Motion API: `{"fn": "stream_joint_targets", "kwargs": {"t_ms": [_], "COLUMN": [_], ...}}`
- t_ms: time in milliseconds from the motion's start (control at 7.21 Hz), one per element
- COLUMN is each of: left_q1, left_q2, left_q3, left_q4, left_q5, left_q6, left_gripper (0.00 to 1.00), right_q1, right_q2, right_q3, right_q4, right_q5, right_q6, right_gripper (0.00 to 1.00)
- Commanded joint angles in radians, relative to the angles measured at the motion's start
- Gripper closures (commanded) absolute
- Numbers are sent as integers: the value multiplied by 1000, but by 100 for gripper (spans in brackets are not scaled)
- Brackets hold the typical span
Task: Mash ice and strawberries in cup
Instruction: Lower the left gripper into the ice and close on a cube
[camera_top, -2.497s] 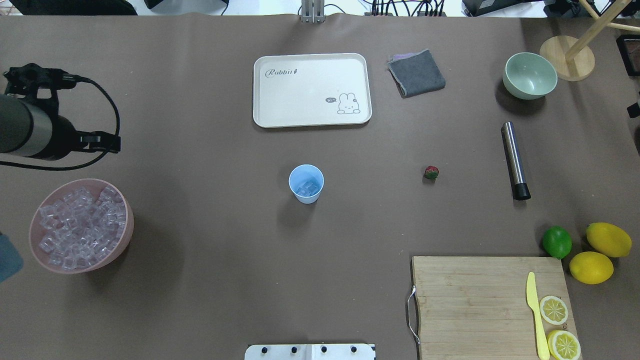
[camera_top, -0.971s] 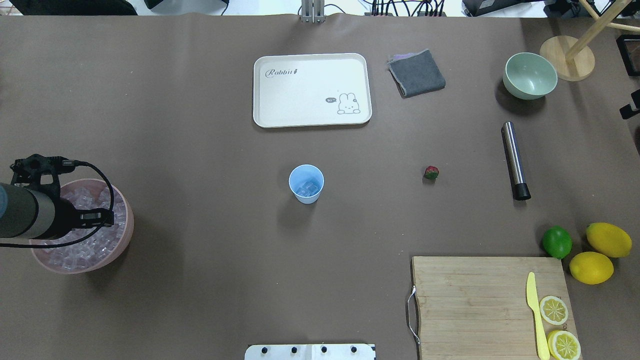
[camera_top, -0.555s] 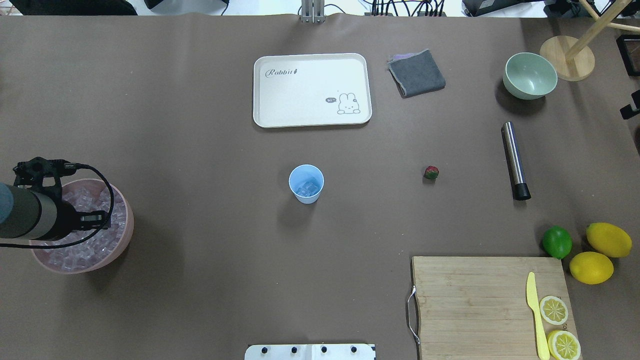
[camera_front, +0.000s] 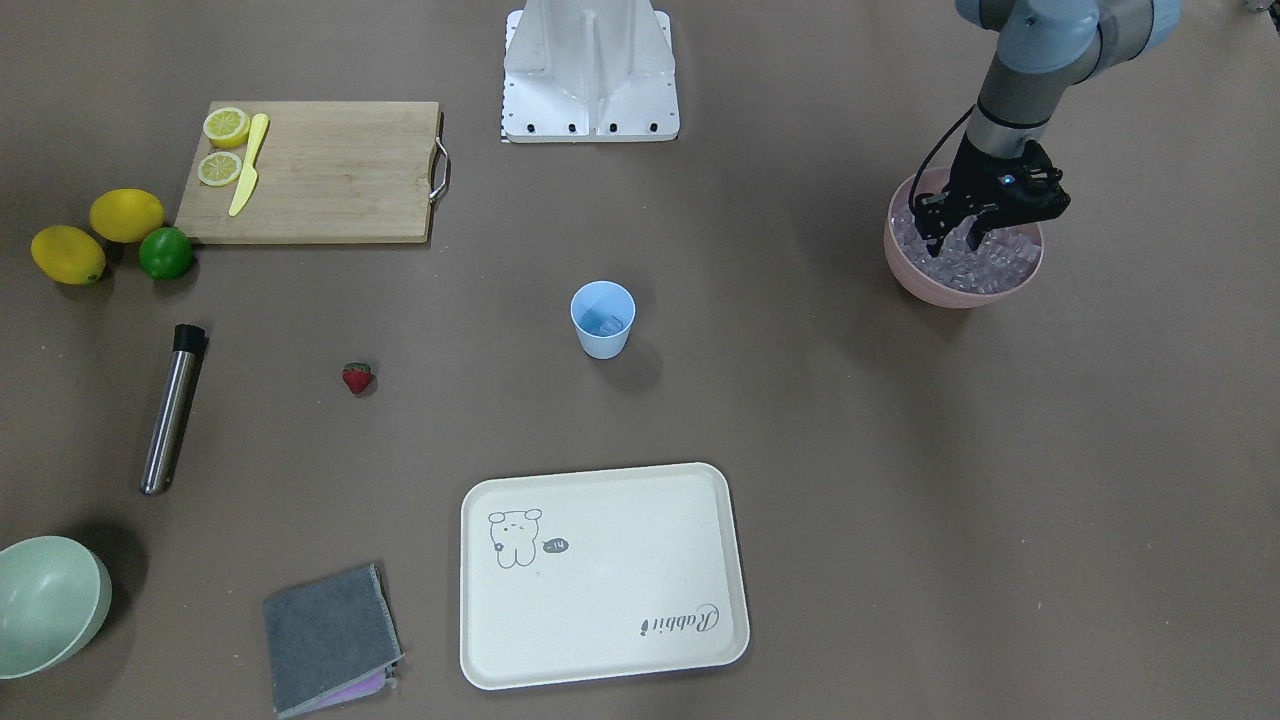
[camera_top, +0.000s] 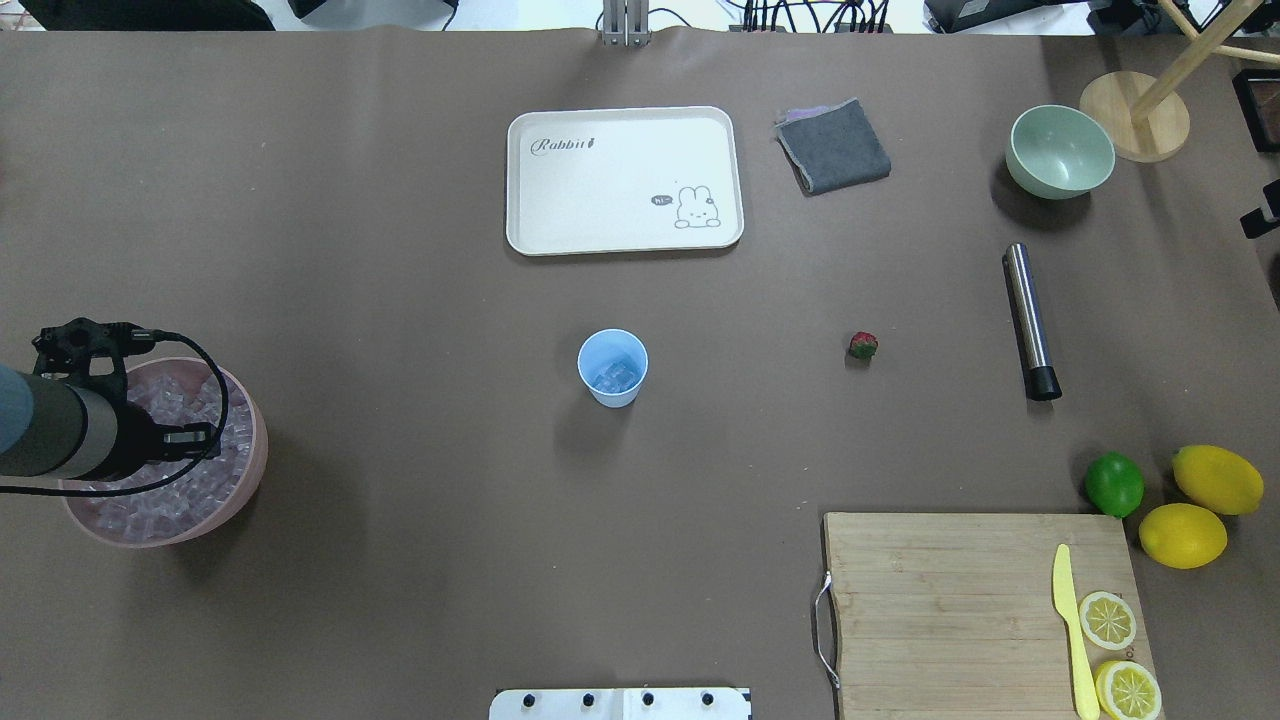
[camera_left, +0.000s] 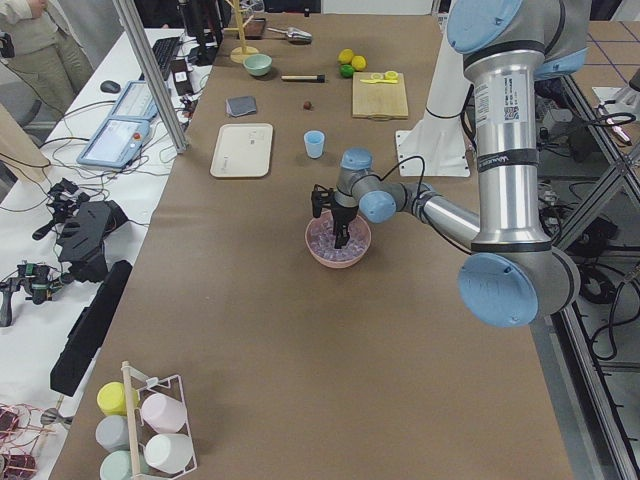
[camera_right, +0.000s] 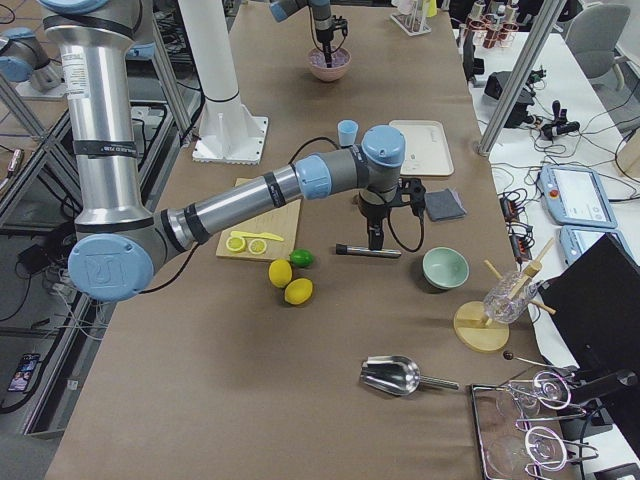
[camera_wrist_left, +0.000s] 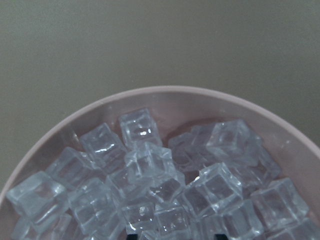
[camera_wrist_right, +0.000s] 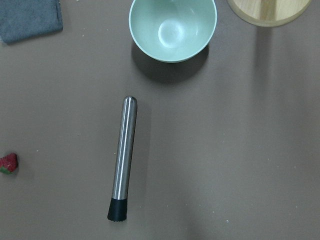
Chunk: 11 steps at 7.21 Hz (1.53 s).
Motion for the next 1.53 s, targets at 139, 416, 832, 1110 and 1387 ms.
{"fn": "stream_joint_targets", "kwargs": {"t_ms": [139,416,832,1110,1387], "left_q1": [20,24,26,26,3], "left_q2": [-1,2,2,33,121], "left_q3": [3,-3,-3,-36,-156], "left_q4": [-10,-10,-8,-8,-1], "left_q5": [0,0,0,0,-1], "left_q6": [-7,-10,-10,-7,1], "left_gripper": [42,42,80,100,100], "right_q1": [2,0,2,2,2], "right_q2": [-2,-2,0,6,3], "right_q3": [8,8,10,13,28], "right_q4": [0,0,0,0,-1], "right_q5": [-5,-5,-5,-5,-5], "right_q6": [-2,-2,0,1,3], "right_gripper": [0,0,0,0,0]}}
